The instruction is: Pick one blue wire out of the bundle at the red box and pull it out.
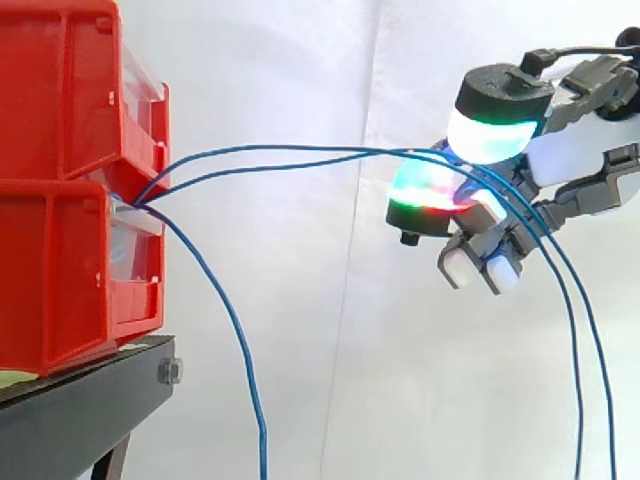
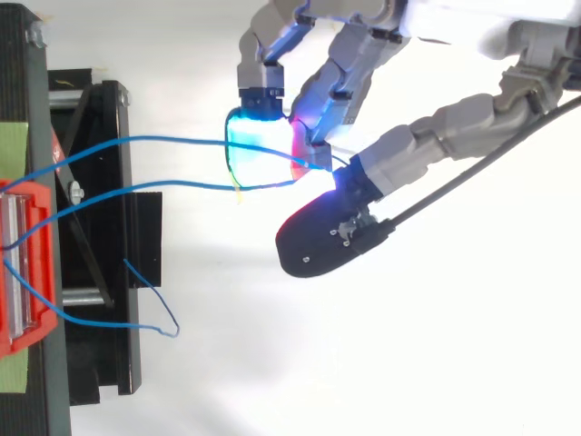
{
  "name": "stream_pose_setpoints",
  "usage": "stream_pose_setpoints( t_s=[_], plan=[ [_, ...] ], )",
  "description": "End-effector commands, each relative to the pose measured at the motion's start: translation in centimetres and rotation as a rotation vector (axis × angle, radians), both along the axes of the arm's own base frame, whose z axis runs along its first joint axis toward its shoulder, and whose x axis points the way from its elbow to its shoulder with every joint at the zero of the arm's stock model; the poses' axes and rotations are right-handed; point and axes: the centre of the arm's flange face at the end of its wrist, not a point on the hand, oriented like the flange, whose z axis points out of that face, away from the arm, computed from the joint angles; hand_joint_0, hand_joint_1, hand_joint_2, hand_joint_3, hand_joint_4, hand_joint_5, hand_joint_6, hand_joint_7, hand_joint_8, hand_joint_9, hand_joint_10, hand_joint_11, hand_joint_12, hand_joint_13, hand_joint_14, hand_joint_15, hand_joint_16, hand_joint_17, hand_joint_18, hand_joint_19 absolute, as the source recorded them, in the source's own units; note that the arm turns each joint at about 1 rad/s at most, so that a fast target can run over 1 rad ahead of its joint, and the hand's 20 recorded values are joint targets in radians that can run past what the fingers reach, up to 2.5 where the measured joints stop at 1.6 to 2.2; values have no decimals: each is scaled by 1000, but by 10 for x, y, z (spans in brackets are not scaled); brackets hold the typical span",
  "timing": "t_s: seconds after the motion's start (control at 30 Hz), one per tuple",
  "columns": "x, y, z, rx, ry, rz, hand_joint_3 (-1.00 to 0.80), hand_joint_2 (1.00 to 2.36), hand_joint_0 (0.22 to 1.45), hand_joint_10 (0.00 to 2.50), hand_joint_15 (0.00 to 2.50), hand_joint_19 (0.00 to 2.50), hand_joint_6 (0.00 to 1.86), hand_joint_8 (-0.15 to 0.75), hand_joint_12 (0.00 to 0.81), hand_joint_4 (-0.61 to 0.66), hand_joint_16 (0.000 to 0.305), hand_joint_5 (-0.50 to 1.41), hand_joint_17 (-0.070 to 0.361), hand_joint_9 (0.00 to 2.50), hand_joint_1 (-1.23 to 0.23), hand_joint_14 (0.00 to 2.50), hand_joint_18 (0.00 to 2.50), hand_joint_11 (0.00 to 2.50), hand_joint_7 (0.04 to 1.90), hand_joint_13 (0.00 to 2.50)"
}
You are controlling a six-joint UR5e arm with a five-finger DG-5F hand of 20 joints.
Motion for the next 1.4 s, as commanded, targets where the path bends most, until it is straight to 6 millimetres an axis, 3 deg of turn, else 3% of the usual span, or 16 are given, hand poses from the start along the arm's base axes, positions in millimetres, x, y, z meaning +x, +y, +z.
stream_pose_setpoints(
  t_s=[0.0,0.17,0.3,0.47,0.63,0.7,0.77,0.9,1.13,1.37],
  plan=[
    [0,0,0,-4,0,1,-500,1000,493,15,431,556,894,393,455,238,56,-151,127,1054,-732,14,849,790,927,853],
    [0,0,0,-8,1,2,-500,1000,544,16,448,593,864,390,441,222,53,-124,119,1138,-550,13,836,772,1011,887],
    [0,0,0,-10,1,3,-401,1007,597,16,448,586,872,395,438,229,51,-127,115,1146,-672,13,838,786,1082,893],
    [0,1,0,-8,1,4,-369,1009,607,17,451,585,900,394,439,242,52,-145,116,1111,-743,13,842,804,1003,893],
    [0,1,0,-11,1,5,-464,1003,563,17,450,596,886,397,435,230,52,-127,117,1185,-591,15,848,797,1002,907],
    [0,1,0,-10,3,4,-457,1003,570,14,451,617,853,376,428,234,52,-104,116,1204,-456,13,842,728,1045,918],
    [0,1,0,-10,3,4,-432,1005,586,15,440,628,813,364,426,268,51,-85,114,1218,-421,15,834,652,1038,926],
    [0,1,0,-10,3,4,-345,1012,599,15,441,632,735,376,431,273,51,-67,115,1217,-484,15,835,654,1141,923],
    [0,1,0,-10,3,4,-217,1017,580,14,443,600,791,404,454,234,55,-93,125,1195,-599,13,878,724,1052,933],
    [0,1,0,-10,3,4,-155,1016,577,15,438,574,846,427,473,249,58,-112,131,1199,-681,12,912,762,1089,944]
  ],
)
